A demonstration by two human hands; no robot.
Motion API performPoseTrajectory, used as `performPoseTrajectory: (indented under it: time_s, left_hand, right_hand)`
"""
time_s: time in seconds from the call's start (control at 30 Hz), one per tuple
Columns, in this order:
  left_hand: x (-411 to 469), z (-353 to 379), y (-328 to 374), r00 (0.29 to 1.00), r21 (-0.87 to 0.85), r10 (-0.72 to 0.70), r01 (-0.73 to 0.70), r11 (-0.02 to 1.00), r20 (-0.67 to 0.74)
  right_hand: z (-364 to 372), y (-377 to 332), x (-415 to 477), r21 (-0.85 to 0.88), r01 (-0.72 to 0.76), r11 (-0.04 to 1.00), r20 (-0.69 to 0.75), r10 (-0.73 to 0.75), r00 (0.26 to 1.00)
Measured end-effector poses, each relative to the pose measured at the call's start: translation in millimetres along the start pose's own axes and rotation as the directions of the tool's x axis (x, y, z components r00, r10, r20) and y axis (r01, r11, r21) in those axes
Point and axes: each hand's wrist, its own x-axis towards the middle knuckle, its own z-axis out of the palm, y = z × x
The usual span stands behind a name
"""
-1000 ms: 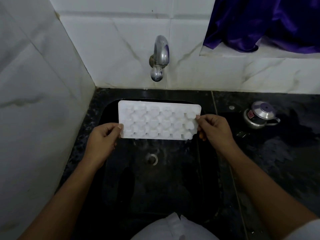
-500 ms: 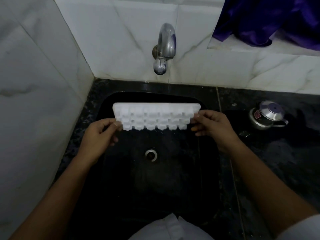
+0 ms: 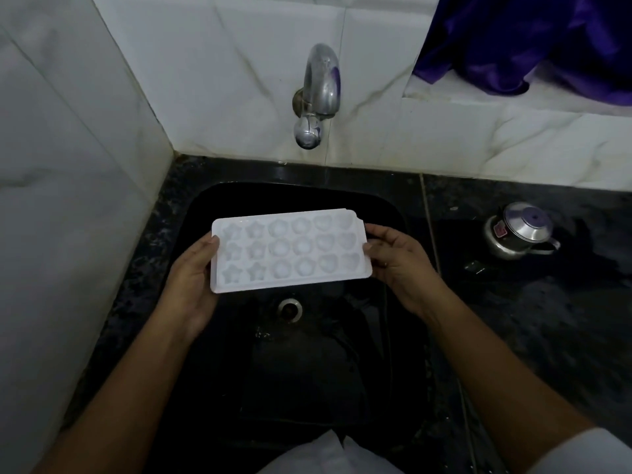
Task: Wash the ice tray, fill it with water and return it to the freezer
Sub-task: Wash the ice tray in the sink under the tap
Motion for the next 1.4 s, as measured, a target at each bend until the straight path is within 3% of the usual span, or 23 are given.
performPoseTrajectory:
  time_s: [0.17, 0.4, 0.77, 1.13, 1.4]
  left_hand:
    - [5, -3, -3, 0.997, -0.213, -0.044, 0.029, 0.977, -0.067]
    - [15, -22, 5, 0.991, -0.242, -0.049, 0.018, 0.970, -0.121]
    - [19, -31, 10, 0.993, -0.228, -0.067, 0.044, 0.973, -0.093]
    - [18, -26, 3, 0.985, -0.276, -0.120, 0.081, 0.958, -0.128]
    - [16, -25, 3, 0.984, -0.282, -0.118, 0.075, 0.956, -0.136]
  right_hand:
    - [19, -8, 10, -0.078, -0.031, 0.996, 0.068, 0.036, 0.997]
    - [47, -46, 55, -0.225, -0.052, 0.973, 0.076, 0.071, 0.995]
    - [117, -113, 140, 0.105, -0.131, 0.986, 0.081, 0.123, 0.989]
    - [119, -118, 143, -0.077, -0.087, 0.993, -0.043, 0.084, 0.996]
    - [105, -103, 119, -0.185, -0.036, 0.982, -0.050, 0.027, 0.998]
